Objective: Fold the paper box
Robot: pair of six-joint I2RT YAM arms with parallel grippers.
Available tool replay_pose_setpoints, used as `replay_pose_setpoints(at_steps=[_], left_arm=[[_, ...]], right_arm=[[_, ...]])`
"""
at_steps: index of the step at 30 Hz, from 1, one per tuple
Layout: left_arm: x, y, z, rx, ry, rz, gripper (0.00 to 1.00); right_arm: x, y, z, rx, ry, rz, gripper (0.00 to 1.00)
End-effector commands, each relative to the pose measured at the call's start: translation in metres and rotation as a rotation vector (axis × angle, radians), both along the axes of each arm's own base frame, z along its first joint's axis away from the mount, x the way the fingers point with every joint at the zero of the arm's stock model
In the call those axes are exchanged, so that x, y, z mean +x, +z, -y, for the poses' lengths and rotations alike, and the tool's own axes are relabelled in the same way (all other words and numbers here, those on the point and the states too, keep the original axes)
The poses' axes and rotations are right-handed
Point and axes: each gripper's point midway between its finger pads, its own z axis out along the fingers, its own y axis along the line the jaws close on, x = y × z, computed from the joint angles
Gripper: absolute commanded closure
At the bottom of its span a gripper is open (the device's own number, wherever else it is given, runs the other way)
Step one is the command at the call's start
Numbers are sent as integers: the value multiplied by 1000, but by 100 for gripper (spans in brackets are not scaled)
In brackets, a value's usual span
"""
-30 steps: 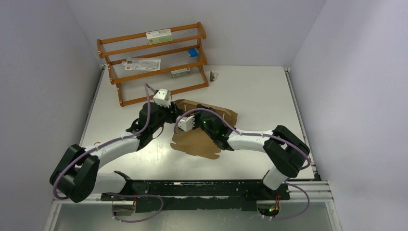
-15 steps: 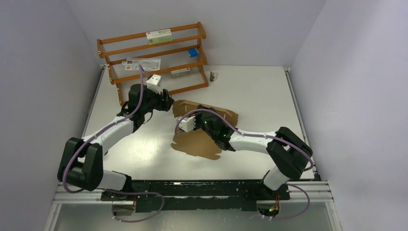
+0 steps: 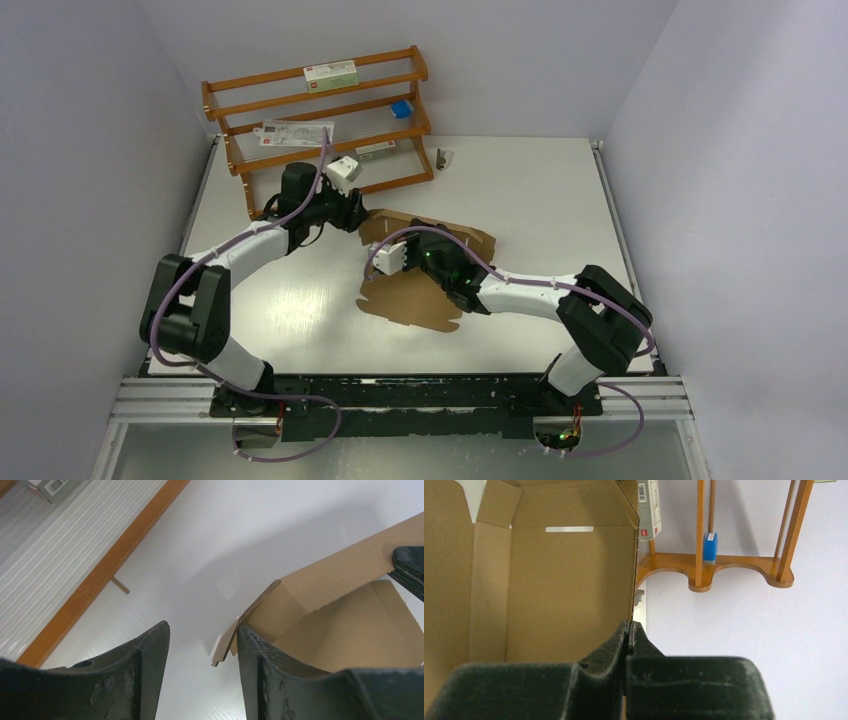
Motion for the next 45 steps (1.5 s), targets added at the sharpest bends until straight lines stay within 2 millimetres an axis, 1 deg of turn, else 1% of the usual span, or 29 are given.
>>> replay_pose_setpoints(at_steps=[1, 4, 5, 11, 13, 15, 19, 23, 27, 28, 31, 35, 36, 37, 38, 39, 42, 45], left_arm=[[9, 5, 9, 9, -85, 22, 45], [10, -1, 13, 14, -113, 6, 50], [11, -1, 12, 17, -109, 9, 53], [9, 4, 14, 17, -121, 41, 77], [8, 5, 12, 28, -119, 55, 88], [7, 8, 10, 37, -117, 72, 94], [5, 12, 6, 71, -110, 101, 95], [4, 19, 2, 94, -104, 132, 95], [4, 22, 0, 110, -99, 145, 95], [4, 23, 0, 110, -101, 146, 95], [4, 25, 1, 108, -104, 154, 95], [3, 26, 3, 104, -114, 157, 95], [3, 26, 4, 106, -117, 157, 95], [3, 25, 4, 109, -119, 158, 95], [3, 25, 4, 112, -118, 158, 95], [3, 24, 4, 113, -119, 156, 95], [2, 23, 7, 116, -125, 155, 95], [1, 21, 10, 126, -131, 151, 95]], right_arm=[[-3, 9, -4, 8, 18, -1, 100], [-3, 9, -5, 5, 21, -6, 100], [-3, 8, -5, 4, 21, -14, 100], [-2, 8, -7, 0, 13, -51, 100], [-2, 11, -6, 1, 6, -63, 98], [-3, 13, -7, -3, 4, -88, 97], [-8, 15, -2, -23, -12, -151, 92], [-13, 17, 13, -48, -45, -182, 84], [-17, 21, 27, -48, -79, -187, 81], [-18, 23, 30, -45, -88, -181, 80], [-20, 20, 39, -67, -104, -192, 79], [-19, 20, 44, -65, -118, -195, 80], [-18, 22, 46, -56, -123, -196, 78], [-16, 25, 47, -38, -129, -201, 74], [-14, 32, 47, -7, -126, -209, 65], [-13, 35, 47, 11, -119, -231, 60], [-9, 43, 49, 49, -110, -302, 53], [-6, 43, 52, 51, -107, -369, 48]])
